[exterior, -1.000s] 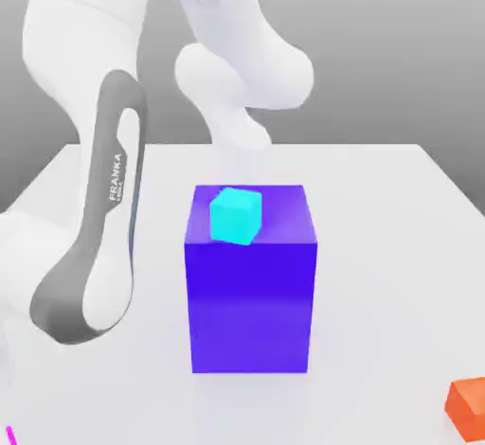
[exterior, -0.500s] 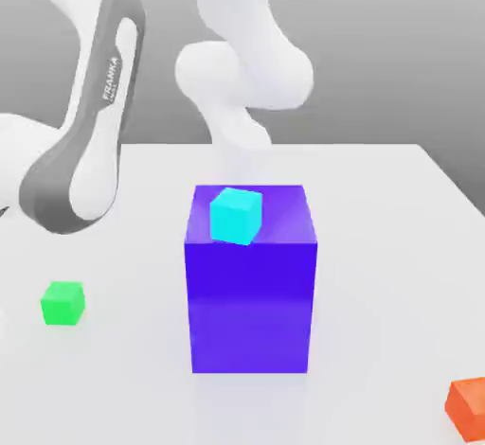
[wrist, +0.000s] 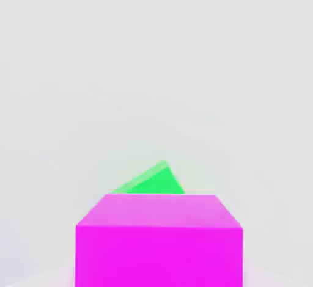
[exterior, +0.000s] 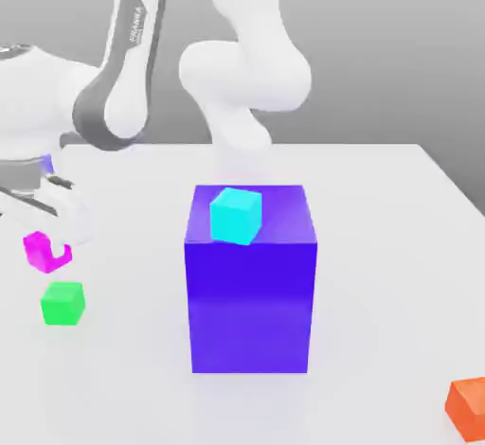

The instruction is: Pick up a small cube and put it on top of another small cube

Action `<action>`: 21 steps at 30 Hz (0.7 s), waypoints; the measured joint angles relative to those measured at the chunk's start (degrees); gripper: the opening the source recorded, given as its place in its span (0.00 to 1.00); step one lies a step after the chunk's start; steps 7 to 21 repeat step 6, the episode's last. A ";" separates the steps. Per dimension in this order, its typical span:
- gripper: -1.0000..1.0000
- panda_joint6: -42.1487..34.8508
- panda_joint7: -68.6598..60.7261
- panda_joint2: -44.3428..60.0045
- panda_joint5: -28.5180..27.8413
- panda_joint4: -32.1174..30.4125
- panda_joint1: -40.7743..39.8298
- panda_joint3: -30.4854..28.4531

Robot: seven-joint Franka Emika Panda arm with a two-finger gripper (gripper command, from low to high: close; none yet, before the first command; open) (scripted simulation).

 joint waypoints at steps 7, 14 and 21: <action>1.00 5.33 -4.12 5.89 5.63 0.19 -1.22 2.37; 1.00 5.33 -4.12 5.89 5.63 0.19 -1.22 2.37; 1.00 5.33 -4.12 5.89 5.63 0.19 -1.22 2.37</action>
